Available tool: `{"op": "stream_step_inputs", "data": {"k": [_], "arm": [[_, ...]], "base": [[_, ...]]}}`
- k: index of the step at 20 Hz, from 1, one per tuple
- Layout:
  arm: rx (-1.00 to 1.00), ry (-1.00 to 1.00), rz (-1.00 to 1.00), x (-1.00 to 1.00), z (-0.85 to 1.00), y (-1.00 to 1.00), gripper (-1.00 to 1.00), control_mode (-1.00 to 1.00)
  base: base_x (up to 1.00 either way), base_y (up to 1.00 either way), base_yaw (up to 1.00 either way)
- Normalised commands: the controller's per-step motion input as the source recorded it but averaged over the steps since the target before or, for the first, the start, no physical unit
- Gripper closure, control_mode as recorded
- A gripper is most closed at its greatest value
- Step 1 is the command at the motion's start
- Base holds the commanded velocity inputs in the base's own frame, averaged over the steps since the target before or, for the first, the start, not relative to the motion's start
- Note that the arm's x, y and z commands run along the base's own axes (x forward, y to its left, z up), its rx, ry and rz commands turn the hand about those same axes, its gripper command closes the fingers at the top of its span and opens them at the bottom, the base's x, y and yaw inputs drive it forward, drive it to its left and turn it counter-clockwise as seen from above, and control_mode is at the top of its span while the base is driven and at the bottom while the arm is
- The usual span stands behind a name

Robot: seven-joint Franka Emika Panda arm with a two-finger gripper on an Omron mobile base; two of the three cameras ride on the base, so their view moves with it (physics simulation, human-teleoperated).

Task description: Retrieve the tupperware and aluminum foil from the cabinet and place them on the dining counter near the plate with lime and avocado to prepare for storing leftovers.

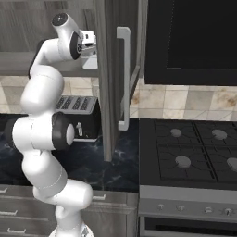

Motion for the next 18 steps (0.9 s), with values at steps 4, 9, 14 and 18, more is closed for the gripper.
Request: {"op": "stream_step_inputs", "data": {"k": [4,9,14,18], "arm": [[0.0,-0.03,0.0,0.36,-0.41,0.0,1.0,-1.0],[0.0,-0.03,0.0,0.22,-0.3,0.0,1.0,-1.0],[0.0,0.0,0.0,0.05,-0.44,0.0,1.0,-1.0],[0.0,0.0,-0.01,0.0,-0.68,0.0,1.0,-1.0]], "base": [[0.0,0.0,0.0],[0.0,0.0,0.0],[0.0,0.0,0.0],[0.0,0.0,0.0]]}}
